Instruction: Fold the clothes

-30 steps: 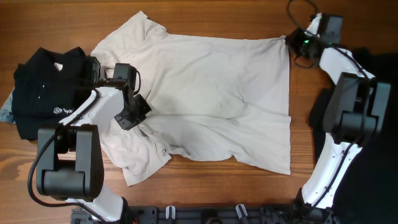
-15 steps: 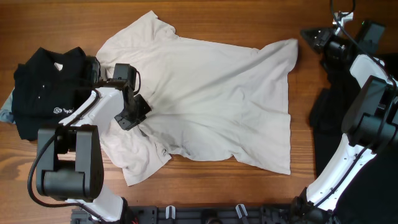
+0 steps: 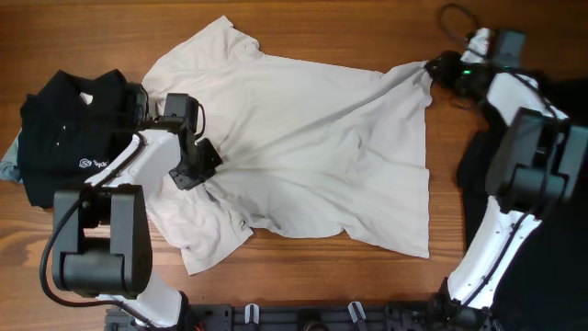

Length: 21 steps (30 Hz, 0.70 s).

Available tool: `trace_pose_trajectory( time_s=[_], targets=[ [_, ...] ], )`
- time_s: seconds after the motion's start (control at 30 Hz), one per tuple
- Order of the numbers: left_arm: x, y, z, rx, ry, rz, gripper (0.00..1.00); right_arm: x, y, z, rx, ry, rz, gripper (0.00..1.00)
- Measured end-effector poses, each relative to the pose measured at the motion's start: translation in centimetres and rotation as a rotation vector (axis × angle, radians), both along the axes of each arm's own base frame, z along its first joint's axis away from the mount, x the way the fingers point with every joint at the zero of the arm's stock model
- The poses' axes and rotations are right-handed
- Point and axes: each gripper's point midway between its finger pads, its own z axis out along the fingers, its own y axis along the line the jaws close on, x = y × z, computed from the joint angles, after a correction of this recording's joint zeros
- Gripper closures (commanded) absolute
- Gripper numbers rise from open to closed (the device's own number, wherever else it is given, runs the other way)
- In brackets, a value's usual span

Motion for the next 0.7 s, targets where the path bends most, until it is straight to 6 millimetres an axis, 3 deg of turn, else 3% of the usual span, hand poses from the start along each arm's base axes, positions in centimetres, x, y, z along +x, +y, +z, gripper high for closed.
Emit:
trace_pose_trajectory(
  time_s=[0.13, 0.33, 0.37, 0.5, 0.53, 0.6, 0.7],
  targets=[
    [1.2, -0.9, 0.1, -0.061, -0.062, -0.091, 0.9, 1.5, 0.8, 0.2, -0.122, -0.045, -0.004, 0.6],
    [2.4, -2.8, 0.2, -0.103, -0.125, -0.199, 0.89, 1.8, -1.6, 0.3, -0.186, -0.05, -0.078, 0.95],
    [2.5, -3.2, 0.3, -0.106, -0.132, -0.216, 0.89, 1.8, -1.7, 0.3, -0.184, -0.051, -0.081, 0.96],
    [2.6, -3.6, 0.3, -0.109, -0.14, -0.237, 0.89, 1.8, -0.4, 0.9, -0.073, -0.074, -0.032, 0.94],
    [2.6, -3.6, 0.3, -0.109, -0.14, -0.237, 0.89, 1.8, -0.2, 1.1, -0.048, -0.08, -0.019, 0.88],
    [2.6, -3.6, 0.3, -0.11, -0.142, -0.237, 0.89, 1.6, 0.0, 1.2, -0.012, -0.079, -0.003, 0.6],
    [2.7, -3.8, 0.3, -0.115, -0.147, -0.241, 0.89, 0.9, -0.1, 0.6, -0.012, -0.045, -0.006, 0.6]
  ],
)
